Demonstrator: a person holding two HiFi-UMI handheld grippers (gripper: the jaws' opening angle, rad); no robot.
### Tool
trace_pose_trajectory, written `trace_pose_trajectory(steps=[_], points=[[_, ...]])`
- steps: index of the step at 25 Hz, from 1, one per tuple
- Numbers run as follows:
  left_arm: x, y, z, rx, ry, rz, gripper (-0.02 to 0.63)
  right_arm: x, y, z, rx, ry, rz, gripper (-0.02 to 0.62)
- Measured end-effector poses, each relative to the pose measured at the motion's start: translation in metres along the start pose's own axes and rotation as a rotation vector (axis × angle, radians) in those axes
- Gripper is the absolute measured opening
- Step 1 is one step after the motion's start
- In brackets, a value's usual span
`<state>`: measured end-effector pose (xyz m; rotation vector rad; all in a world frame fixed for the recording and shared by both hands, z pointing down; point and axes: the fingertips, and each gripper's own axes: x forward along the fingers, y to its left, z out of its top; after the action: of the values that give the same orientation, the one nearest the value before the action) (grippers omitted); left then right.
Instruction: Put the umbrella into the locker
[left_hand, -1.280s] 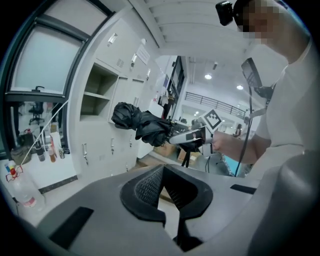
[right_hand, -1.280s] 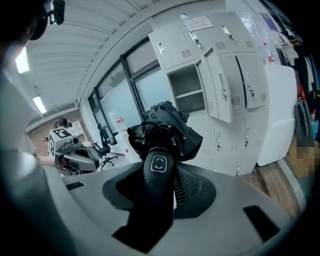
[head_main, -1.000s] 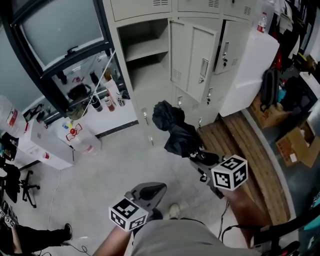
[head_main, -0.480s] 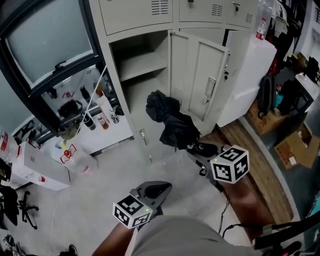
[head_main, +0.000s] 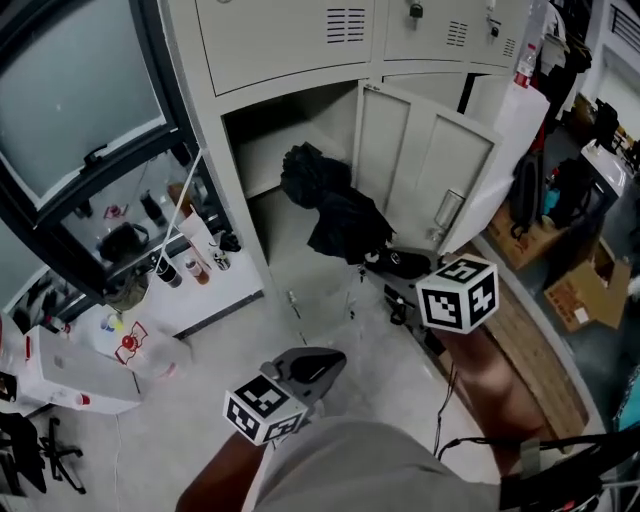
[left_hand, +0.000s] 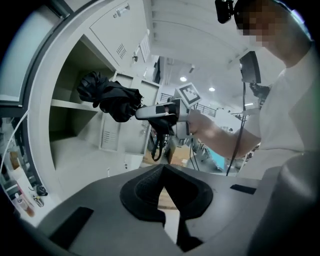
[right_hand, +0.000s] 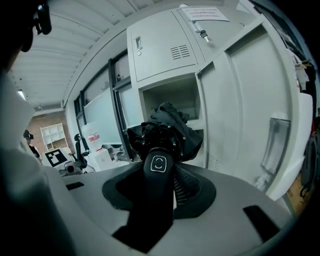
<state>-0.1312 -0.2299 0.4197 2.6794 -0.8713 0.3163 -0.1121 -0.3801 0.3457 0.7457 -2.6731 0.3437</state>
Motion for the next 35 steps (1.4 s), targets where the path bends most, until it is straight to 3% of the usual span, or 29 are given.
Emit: trace_pose_trajectory(steps=[18, 28, 35], points=[[-0.014, 0.107, 0.019, -0.008, 0.006, -0.059, 0.011, 0.156, -0.049, 0.126, -0.061, -0.039, -0.058, 0.149], [-0.023, 0.133, 0.022, -0.012, 0.003, -0.062, 0.010, 0.228, -0.076, 0.179, -0.097, -0.032, -0.106, 0.149], [-0.034, 0.140, 0.015, -0.039, 0.005, -0.045, 0.011, 0.271, -0.090, 0.188, -0.128, 0.017, -0.146, 0.149]])
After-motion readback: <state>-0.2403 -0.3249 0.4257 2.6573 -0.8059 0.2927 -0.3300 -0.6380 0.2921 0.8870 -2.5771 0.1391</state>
